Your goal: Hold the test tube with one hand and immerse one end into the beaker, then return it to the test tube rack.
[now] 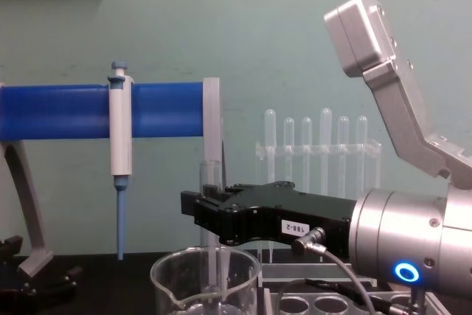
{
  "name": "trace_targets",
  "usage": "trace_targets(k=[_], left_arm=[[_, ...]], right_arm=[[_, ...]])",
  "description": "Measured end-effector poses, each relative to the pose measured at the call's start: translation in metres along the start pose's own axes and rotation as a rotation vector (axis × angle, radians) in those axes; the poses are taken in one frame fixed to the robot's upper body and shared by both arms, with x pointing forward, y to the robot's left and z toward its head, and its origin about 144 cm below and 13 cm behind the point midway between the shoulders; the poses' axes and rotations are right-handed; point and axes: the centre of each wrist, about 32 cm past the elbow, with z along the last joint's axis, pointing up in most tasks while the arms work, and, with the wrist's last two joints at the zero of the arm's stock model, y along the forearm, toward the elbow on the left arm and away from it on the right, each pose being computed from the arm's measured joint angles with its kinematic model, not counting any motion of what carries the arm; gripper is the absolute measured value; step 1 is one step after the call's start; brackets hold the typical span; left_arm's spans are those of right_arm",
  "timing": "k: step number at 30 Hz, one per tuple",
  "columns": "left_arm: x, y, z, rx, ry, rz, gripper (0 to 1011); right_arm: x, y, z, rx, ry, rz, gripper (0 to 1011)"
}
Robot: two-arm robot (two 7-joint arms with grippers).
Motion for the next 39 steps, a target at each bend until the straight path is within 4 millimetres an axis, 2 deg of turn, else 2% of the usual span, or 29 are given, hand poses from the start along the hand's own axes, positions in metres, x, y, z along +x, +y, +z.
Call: trace_targets(k=[39], left_arm=[[0.0000,0.0000,0.0000,0.000,0.000,0.000,1000]], right_arm=[[0.0000,0.0000,0.0000,0.000,0.000,0.000,224]])
